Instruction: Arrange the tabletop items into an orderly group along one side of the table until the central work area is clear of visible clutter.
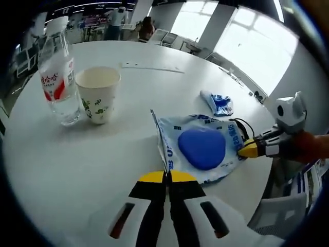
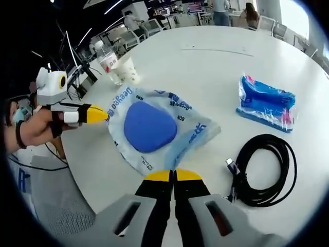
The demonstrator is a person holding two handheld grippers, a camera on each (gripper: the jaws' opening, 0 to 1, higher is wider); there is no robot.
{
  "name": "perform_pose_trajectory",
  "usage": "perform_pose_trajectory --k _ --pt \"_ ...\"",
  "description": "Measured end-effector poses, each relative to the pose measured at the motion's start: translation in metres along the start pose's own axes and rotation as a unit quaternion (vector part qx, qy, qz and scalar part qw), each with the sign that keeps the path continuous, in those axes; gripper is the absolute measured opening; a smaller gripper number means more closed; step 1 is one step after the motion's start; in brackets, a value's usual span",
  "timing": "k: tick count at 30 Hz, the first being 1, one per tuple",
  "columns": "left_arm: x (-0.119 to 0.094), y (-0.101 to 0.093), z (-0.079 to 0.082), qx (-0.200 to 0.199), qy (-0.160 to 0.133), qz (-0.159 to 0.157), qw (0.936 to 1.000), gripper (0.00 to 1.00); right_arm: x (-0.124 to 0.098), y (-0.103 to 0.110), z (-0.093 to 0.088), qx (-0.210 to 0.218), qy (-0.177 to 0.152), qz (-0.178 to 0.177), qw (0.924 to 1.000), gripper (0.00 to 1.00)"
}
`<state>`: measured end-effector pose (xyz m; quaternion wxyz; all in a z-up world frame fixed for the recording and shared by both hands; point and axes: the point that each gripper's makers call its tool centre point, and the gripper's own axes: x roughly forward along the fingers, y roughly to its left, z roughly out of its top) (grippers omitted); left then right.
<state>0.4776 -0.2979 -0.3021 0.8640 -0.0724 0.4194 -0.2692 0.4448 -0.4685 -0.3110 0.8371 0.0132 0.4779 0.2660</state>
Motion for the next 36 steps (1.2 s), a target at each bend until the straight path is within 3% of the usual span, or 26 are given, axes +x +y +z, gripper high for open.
perform_pose_trajectory --k 18,36 --pt "0.013 0.012 0.039 -0.039 -0.033 0.021 0.9985 0.00 0.010 -0.021 0.049 -0.029 -0.009 -0.001 0.9995 0.00" --pt "0.029 0.027 0.061 -0.062 -0.038 0.042 0.9965 0.00 0.026 -0.036 0.081 -0.036 -0.008 -0.008 0.9993 0.00"
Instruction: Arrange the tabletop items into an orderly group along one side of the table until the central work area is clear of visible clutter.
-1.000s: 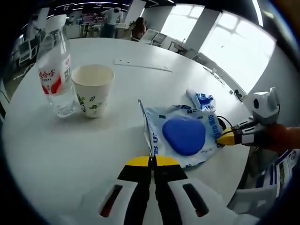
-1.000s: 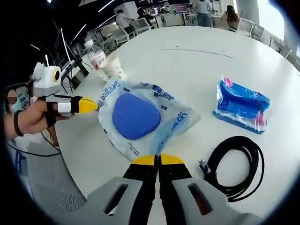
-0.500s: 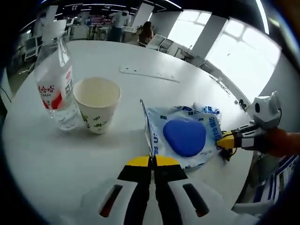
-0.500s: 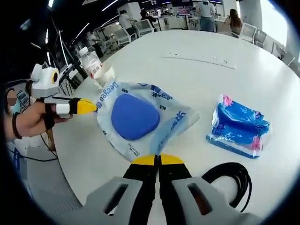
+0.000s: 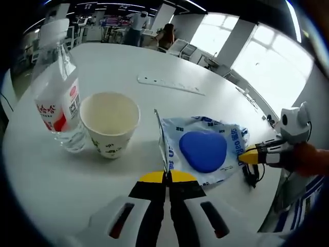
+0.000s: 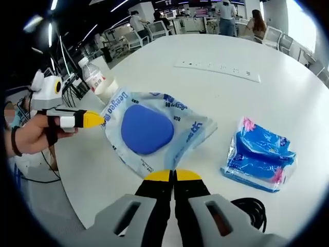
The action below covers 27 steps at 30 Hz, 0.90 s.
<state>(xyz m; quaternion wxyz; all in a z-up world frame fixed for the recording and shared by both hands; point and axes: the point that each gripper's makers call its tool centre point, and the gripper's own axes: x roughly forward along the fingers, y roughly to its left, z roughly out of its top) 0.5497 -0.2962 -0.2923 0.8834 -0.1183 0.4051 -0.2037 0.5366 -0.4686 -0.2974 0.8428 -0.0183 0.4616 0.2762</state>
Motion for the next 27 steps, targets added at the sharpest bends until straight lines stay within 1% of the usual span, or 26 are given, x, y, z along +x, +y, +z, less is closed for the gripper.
perform_pose_trajectory --k 5,9,16,17,27 --pt "0.004 0.004 0.006 -0.013 -0.001 0.004 0.9999 0.00 0.004 -0.004 0.007 0.002 0.000 0.000 1.0000 0.00" --pt "0.008 0.007 0.008 -0.014 0.001 0.007 0.9999 0.00 0.007 -0.006 0.011 0.004 -0.001 0.000 1.0000 0.00" --pt "0.010 0.011 0.007 -0.018 0.002 0.012 0.9998 0.00 0.013 -0.007 0.013 0.001 0.003 0.001 1.0000 0.00" --pt "0.010 0.011 0.006 -0.018 0.003 0.013 0.9997 0.00 0.014 -0.008 0.014 0.012 0.000 0.001 0.9999 0.00" --pt "0.014 0.018 0.004 -0.023 0.006 0.017 0.9996 0.00 0.020 -0.006 0.014 0.016 0.004 0.003 0.9999 0.00"
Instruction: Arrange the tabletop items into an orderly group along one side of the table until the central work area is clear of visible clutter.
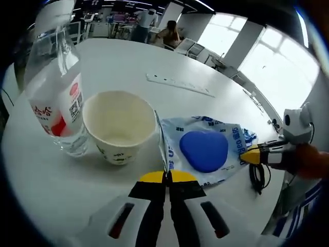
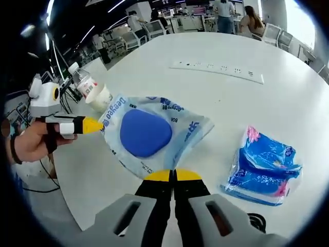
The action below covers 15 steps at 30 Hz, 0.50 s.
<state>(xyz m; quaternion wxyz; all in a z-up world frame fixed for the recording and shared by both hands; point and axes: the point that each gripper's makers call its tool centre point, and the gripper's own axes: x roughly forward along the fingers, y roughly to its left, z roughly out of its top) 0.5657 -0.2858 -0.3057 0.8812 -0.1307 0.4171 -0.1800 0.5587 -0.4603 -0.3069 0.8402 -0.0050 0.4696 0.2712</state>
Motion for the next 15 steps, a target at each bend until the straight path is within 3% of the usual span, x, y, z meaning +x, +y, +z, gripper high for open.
perform_pose_trajectory --k 15 --pt "0.004 0.007 -0.009 -0.015 0.016 0.004 0.9998 0.00 0.011 0.000 -0.007 0.008 0.014 0.006 0.9999 0.00"
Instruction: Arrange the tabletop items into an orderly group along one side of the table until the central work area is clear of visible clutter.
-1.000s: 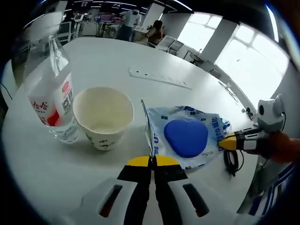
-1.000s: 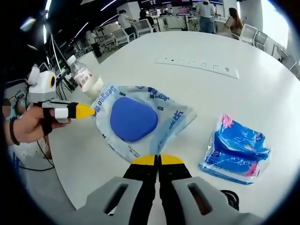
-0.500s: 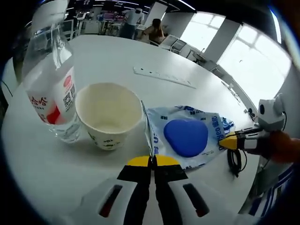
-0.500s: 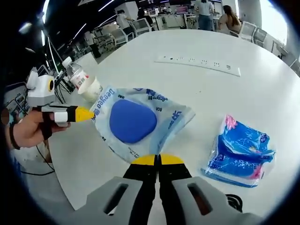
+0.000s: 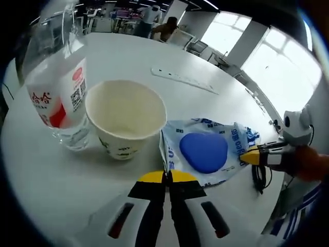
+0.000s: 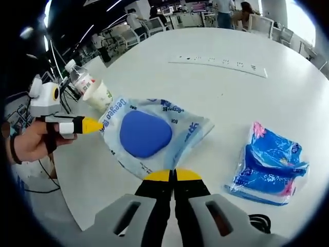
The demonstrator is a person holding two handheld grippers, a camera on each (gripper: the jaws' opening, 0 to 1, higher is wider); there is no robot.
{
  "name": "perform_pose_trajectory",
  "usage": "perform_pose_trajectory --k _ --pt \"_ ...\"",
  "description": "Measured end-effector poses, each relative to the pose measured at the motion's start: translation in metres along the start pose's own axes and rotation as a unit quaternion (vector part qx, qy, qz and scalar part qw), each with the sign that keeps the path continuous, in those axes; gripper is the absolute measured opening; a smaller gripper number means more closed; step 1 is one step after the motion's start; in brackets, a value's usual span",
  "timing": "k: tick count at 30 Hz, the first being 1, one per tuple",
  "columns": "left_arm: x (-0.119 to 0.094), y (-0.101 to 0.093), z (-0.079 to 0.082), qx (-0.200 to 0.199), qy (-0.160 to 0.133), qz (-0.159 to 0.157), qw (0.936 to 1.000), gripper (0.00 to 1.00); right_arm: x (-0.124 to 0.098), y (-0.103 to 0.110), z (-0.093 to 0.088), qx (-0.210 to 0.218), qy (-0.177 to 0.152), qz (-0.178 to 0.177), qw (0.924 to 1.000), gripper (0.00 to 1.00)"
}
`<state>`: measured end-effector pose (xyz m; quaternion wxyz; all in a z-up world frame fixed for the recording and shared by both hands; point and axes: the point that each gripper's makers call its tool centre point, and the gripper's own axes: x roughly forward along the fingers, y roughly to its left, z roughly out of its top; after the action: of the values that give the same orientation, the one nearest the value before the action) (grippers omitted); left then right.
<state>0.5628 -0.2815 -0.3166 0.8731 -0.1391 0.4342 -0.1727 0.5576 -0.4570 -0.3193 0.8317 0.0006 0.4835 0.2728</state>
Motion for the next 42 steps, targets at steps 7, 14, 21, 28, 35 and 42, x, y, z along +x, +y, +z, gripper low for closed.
perform_pose_trajectory --k 7,14,21,28,35,42 --pt "0.003 0.004 -0.001 -0.009 0.000 0.005 0.9999 0.00 0.004 -0.002 -0.001 0.009 0.003 0.001 1.0000 0.00" --pt "0.006 0.005 0.002 -0.020 -0.005 0.009 0.9998 0.00 0.006 -0.006 0.002 0.020 -0.003 0.000 0.9998 0.00" --pt "0.009 0.007 0.005 -0.028 -0.008 0.011 0.9995 0.01 0.007 -0.009 0.006 0.031 -0.008 0.000 0.9995 0.00" --pt "0.011 0.008 0.005 -0.038 -0.010 0.013 0.9992 0.01 0.009 -0.011 0.009 0.034 -0.012 -0.001 0.9994 0.00" --pt "0.008 0.008 0.005 -0.037 -0.010 0.008 0.9992 0.02 0.009 -0.011 0.009 0.019 -0.015 0.001 0.9997 0.01" --pt "0.008 0.008 0.003 -0.029 -0.005 0.005 0.9995 0.04 0.010 -0.013 0.010 0.023 -0.019 -0.001 0.9995 0.03"
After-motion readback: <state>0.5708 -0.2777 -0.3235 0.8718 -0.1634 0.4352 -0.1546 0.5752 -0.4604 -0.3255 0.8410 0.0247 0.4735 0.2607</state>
